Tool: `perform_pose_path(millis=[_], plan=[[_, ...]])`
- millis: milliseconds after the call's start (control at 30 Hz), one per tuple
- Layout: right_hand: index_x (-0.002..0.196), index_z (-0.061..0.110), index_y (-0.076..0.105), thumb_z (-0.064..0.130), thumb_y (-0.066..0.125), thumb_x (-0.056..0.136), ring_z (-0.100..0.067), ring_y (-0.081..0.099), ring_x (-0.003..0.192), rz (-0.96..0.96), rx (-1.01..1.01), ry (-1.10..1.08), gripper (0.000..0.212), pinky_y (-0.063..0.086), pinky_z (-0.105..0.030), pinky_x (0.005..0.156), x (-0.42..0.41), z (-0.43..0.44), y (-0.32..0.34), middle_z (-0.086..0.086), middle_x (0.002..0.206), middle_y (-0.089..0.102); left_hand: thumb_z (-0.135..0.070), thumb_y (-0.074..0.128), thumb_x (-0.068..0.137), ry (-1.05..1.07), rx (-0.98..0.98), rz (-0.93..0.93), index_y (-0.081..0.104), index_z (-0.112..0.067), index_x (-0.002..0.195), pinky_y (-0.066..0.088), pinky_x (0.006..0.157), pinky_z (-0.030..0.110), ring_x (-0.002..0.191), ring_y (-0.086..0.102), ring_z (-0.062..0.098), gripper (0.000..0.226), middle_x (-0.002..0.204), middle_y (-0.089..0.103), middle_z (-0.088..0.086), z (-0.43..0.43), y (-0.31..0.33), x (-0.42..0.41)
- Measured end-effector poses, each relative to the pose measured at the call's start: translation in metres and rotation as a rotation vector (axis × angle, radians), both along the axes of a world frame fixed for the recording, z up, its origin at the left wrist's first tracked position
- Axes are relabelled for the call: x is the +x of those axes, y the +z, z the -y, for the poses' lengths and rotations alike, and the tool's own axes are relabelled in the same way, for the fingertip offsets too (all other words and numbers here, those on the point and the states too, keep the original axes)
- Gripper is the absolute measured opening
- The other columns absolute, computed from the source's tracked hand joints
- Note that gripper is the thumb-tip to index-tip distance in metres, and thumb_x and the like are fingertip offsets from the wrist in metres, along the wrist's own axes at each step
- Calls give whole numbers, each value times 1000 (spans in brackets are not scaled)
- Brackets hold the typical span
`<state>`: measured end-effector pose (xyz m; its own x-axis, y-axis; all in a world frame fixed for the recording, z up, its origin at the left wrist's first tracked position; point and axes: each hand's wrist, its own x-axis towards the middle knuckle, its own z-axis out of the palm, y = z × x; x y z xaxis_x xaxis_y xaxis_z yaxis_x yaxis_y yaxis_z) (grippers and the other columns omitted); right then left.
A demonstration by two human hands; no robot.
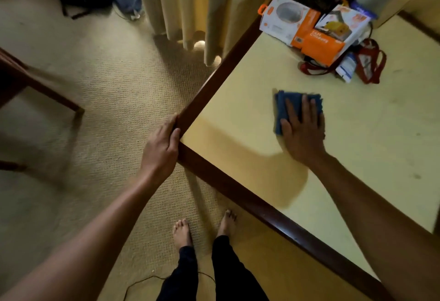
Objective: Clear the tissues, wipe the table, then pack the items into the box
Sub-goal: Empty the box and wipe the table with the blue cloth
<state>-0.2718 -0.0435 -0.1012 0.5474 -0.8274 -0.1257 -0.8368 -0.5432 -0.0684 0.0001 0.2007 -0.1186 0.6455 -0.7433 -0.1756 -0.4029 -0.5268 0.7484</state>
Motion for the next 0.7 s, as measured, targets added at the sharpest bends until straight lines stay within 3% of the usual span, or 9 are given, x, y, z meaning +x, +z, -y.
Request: perform_pose_path(millis=[67, 167, 233, 300, 433, 567, 633, 700], plan=[[163, 33, 8, 56, 12, 104, -38, -1, 157, 56, 15, -123, 64, 11, -67, 120, 49, 8, -1, -15, 171, 1, -32, 41, 111, 3, -3, 7, 38, -29, 159, 40, 111, 40, 135, 48, 19, 48, 152, 52, 1, -2, -4, -3], [164, 32, 7, 52, 19, 105, -39, -5, 157, 54, 2, 61, 64, 7, -67, 121, 102, -57, -5, -16, 171, -2, -34, 41, 111, -16, 8, 29, 37, -29, 159, 39, 108, 37, 136, 48, 20, 49, 152, 52, 1, -2, -6, 0], [164, 32, 7, 49, 25, 106, -36, -7, 158, 45, 19, 265, 63, 5, -63, 123, 78, -122, -5, -14, 171, -5, -36, 40, 111, -75, 10, 27, 36, -29, 160, 34, 110, 31, 141, 45, 18, 50, 156, 49, 0, -6, -6, 5], [164, 33, 10, 47, 28, 107, -33, -5, 158, 52, 47, 328, 61, 5, -60, 125, 22, -154, -2, -11, 172, -3, -39, 39, 111, -98, 18, 18, 34, -29, 160, 30, 111, 29, 145, 41, 18, 51, 159, 46, 0, -9, -6, 8], [164, 32, 16, 56, 14, 105, -35, 6, 158, -20, 11, -25, 63, 17, -63, 121, -66, -85, 1, -13, 171, 9, -38, 38, 111, -71, 14, 19, 33, -28, 161, 30, 106, 29, 141, 44, 22, 51, 156, 49, 4, -6, -4, 2], [164, 34, 8, 56, 12, 105, -35, -3, 158, 56, 27, -343, 63, 8, -64, 122, -14, -18, 4, -13, 172, 0, -37, 39, 111, -48, 10, 22, 34, -30, 160, 29, 104, 26, 140, 46, 22, 50, 156, 48, 4, -6, -4, 0], [164, 33, 6, 53, 15, 106, -34, -9, 157, 62, 60, -239, 62, 3, -63, 123, 30, -45, 0, -12, 172, -6, -38, 39, 111, -79, 17, 19, 34, -32, 160, 30, 104, 27, 141, 45, 21, 50, 157, 48, 3, -7, -4, 4], [164, 30, 10, 51, 19, 105, -34, -9, 158, 26, 42, 1, 63, 4, -62, 124, 40, -108, -4, -13, 172, -5, -38, 41, 111, -112, 7, -12, 36, -33, 159, 32, 104, 27, 139, 45, 16, 49, 157, 48, 1, -9, -3, 10]])
